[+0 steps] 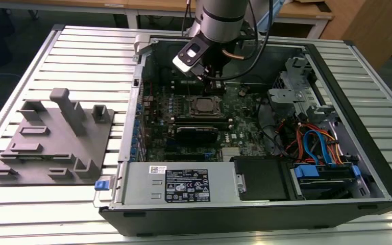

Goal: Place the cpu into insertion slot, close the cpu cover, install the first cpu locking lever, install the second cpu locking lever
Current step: 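Install the first cpu locking lever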

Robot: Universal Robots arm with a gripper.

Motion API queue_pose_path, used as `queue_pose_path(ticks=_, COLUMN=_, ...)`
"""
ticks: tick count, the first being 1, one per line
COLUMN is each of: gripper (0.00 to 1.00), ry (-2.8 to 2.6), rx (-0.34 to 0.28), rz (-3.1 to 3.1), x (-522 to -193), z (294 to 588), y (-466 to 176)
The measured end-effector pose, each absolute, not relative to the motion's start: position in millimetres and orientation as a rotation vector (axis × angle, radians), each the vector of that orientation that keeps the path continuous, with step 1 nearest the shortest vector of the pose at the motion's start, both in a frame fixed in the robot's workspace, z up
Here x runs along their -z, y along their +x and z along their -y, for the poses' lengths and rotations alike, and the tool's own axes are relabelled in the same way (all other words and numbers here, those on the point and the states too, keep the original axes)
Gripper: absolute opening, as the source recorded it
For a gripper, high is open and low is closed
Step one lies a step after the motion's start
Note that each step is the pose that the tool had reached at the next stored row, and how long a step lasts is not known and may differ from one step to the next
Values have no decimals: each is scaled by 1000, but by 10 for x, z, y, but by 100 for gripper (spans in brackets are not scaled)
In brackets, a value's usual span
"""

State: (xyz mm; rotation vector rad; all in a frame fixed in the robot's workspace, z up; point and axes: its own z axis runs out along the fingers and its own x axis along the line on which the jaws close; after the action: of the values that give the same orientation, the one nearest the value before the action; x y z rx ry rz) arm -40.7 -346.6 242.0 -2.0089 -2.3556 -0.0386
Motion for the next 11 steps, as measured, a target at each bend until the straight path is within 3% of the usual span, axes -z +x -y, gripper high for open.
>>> queue_pose_path(ticks=11, gripper=10, ry=-2009, rx=39, rz=2355, x=-2545, z=3466, y=-407)
